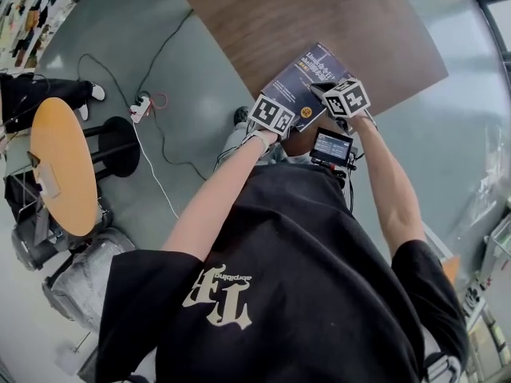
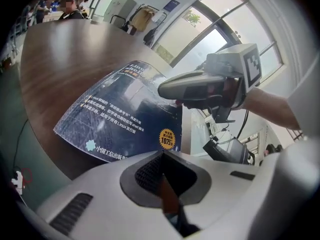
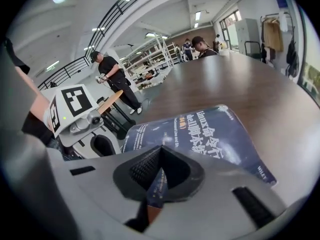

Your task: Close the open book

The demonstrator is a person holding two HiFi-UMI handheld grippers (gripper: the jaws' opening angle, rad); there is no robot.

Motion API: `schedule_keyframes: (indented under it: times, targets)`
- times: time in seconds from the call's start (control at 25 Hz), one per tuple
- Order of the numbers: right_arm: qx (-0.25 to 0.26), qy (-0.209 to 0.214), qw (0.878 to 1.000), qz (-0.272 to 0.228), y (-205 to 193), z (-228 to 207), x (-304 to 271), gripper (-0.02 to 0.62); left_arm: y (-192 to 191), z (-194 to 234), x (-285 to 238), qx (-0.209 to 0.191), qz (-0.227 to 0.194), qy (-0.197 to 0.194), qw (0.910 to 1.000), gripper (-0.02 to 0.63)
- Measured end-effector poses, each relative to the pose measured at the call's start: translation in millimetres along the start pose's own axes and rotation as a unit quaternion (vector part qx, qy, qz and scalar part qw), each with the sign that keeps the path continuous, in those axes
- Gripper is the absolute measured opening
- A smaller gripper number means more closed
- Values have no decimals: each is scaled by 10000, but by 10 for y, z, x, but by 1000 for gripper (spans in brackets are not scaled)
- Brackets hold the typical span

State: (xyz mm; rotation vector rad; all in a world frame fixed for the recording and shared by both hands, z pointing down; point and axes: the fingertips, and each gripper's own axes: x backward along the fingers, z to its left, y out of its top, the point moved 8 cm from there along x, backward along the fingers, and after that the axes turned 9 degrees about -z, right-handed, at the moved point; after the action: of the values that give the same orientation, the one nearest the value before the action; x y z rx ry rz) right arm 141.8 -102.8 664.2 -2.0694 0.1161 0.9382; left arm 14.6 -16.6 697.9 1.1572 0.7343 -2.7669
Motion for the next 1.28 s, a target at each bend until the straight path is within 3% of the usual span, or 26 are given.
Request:
schedule_keyframes:
  times: [0.32,0.56,0.88,1.28]
  targets:
    - [172,-296,9985,431,-124,26,-236,-12,-52,19,49,-14,-67,45,10000,6]
    - [-30,-206,9997,146,-157,14,-234,-12,60,18,183,-532,-204,47,9984,6]
    - [-64,-271,9996,96,-161,9,-230,-12,435,269,300,-737,-401,323,9960,6]
    - [31,-521,9985,167,-132,-12,-234,-12,819,534,150,-1028,-52,547,9932,6]
